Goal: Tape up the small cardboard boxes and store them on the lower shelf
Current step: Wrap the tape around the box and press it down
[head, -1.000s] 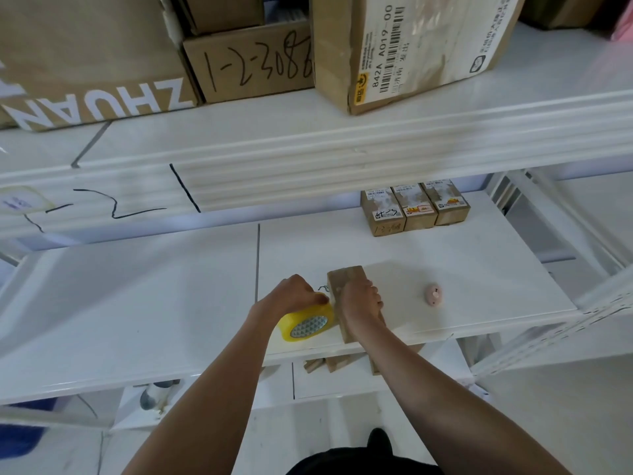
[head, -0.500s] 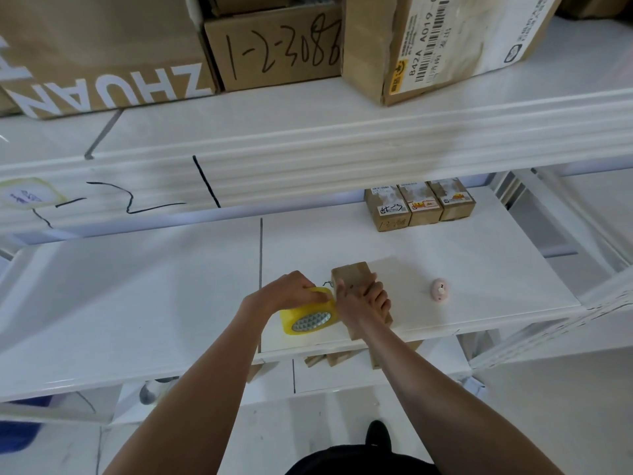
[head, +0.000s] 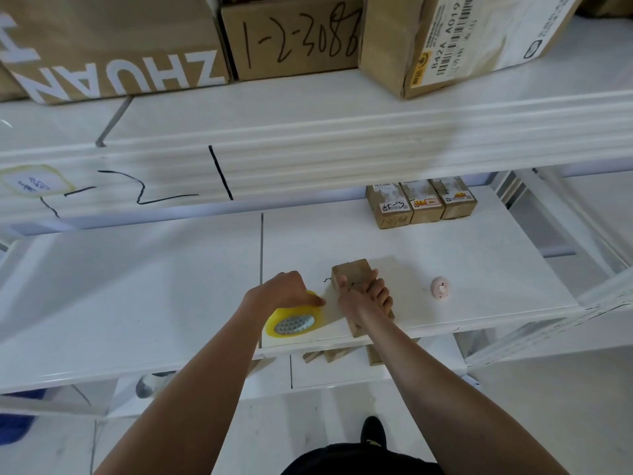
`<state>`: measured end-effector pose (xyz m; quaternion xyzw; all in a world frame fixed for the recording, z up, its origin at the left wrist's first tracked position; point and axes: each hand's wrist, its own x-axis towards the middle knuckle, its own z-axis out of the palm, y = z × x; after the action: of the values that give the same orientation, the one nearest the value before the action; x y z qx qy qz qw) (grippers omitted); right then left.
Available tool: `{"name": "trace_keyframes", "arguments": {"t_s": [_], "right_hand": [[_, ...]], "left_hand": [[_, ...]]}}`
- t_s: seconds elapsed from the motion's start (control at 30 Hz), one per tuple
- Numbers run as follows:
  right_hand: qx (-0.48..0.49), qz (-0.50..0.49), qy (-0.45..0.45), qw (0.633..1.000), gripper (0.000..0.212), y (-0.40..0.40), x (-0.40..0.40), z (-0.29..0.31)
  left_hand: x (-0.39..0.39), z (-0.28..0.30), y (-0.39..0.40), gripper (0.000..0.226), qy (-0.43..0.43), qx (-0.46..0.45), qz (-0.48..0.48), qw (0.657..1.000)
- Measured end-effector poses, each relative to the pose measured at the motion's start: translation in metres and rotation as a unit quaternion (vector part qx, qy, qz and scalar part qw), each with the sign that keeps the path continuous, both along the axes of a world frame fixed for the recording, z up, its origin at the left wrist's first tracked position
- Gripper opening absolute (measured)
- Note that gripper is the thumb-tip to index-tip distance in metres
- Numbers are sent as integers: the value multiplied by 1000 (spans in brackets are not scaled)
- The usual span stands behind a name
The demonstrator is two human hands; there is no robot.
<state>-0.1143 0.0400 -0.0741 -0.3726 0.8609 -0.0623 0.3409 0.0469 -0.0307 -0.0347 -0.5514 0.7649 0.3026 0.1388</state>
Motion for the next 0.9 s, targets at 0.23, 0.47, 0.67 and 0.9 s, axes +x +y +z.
{"name": "trace_keyframes", "arguments": {"t_s": [0.23,0.47,0.67,0.9], "right_hand": [[35,-2,-12,999,112,-4,-2,7],[37,42,16,998,124,0,-2,9],[-2,61,71,996,117,10,0,15],[-38,65,62,995,106,11,-11,22]], "left_hand": [[4,4,10,67,-45,-41,11,998],[-1,8,22,64,-70,-50,9,996],[0,8,25,69,-63,-49,25,996],[11,21,17,56,0,0,50,999]]}}
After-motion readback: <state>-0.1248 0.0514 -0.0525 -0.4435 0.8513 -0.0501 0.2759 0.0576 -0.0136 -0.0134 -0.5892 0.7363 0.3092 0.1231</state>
